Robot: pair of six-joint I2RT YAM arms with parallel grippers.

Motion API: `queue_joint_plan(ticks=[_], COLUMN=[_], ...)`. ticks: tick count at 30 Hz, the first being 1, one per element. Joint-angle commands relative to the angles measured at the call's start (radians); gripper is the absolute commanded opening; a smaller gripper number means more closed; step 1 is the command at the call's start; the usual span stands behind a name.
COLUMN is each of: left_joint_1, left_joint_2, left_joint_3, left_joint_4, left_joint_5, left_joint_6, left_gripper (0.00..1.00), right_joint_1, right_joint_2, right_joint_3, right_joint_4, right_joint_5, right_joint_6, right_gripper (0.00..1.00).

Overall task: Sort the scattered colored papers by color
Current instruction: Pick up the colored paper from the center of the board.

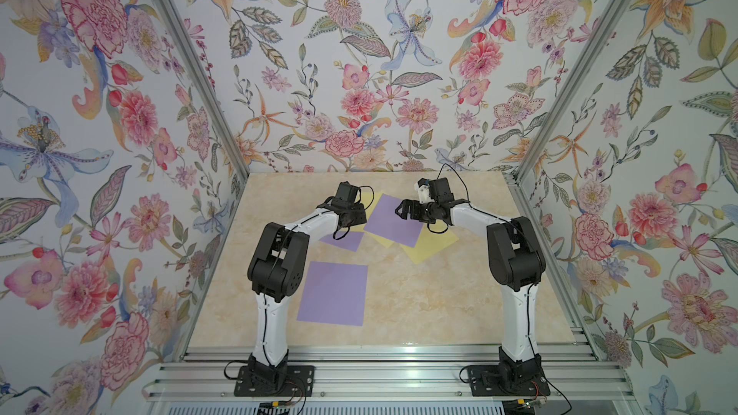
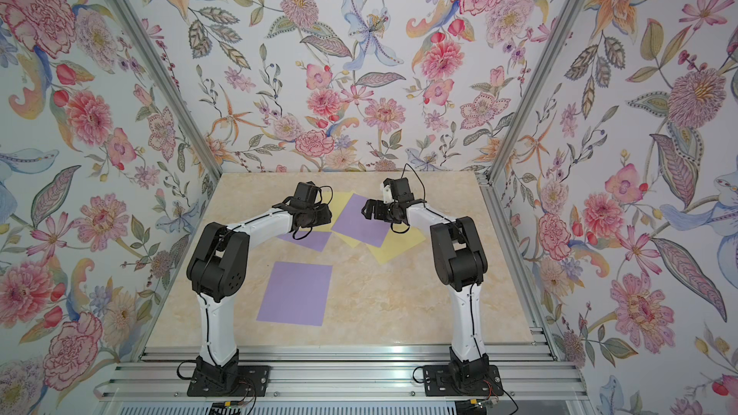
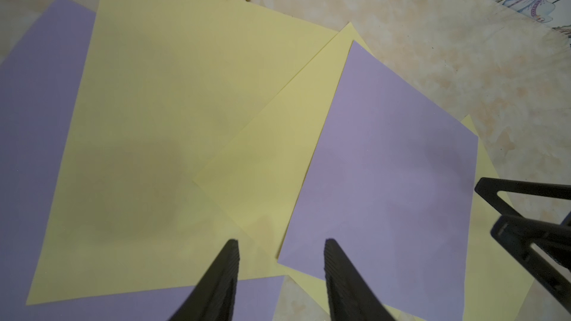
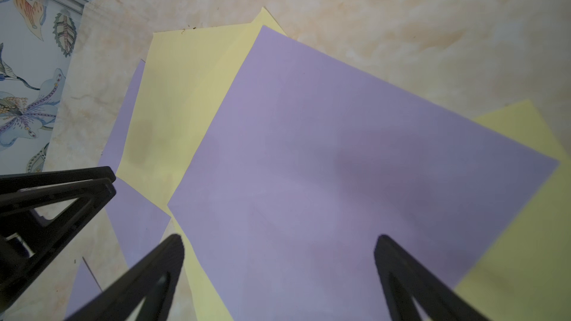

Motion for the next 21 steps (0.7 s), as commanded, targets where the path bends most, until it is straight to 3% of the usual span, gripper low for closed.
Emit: queue_joint_plan(ticks=[1,21], left_joint_1=[0.003,-0.059], left_joint_2=[0.024,0.090], left_joint_3=[0.042,0.056], left_joint_4=[-0.007,-0.047], left_joint_5=[0.022,0.036], left_joint_6=[-0.019,-0.061], left_gripper=[0.48,0.49], right_joint_1=[-0.013,-0.023], right_joint_2=[0.048,0.100], right_joint_3=[-0.001,0.013], right_joint_4=[0.038,0.014], right_joint_5=[-0.007,-0.006], right_joint_6=[0.019,0.024], right_gripper=[1.00,1.00])
